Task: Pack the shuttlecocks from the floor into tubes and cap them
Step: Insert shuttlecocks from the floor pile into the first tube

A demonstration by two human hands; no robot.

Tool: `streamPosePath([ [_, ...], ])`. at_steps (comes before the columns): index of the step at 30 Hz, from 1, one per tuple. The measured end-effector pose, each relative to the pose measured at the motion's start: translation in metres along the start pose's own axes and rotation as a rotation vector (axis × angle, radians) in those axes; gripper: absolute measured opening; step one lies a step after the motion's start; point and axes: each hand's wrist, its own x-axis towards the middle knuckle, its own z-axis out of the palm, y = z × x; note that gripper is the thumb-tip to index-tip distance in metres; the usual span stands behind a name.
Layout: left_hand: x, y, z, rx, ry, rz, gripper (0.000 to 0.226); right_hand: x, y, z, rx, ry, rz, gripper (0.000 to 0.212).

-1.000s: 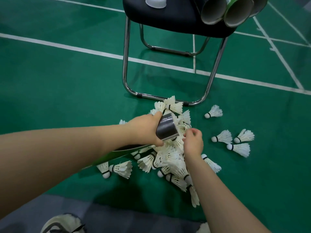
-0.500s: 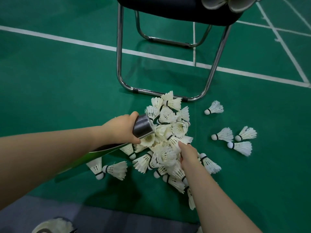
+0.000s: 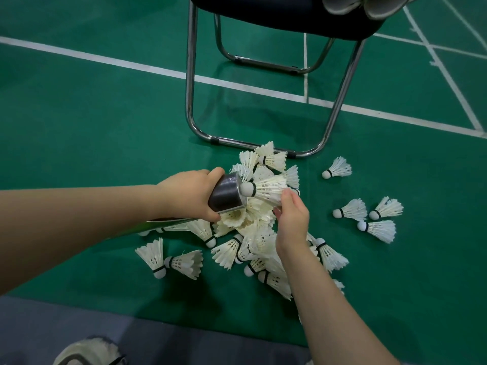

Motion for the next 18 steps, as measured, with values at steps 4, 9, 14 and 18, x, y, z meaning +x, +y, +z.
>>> streamPosePath([
  [4, -0.007, -0.006, -0.015, 0.044, 0.022, 0.015, 0.072, -0.022, -0.018, 0.023, -0.070, -0.273, -0.018, 0.027],
  [9, -0.020, -0.017, -0.033, 0.111, 0.054, 0.037, 0.070, -0.038, -0.036, 0.041, -0.149, -0.536, -0.020, 0.032],
  [14, -0.032, -0.026, -0.037, 0.197, 0.072, 0.118, 0.065, -0.035, -0.038, 0.051, -0.312, -0.843, 0.014, 0.027],
  [18, -0.030, -0.027, -0.021, 0.244, -0.042, 0.211, 0.064, -0.034, -0.024, 0.065, -0.561, -0.875, 0.092, 0.041],
])
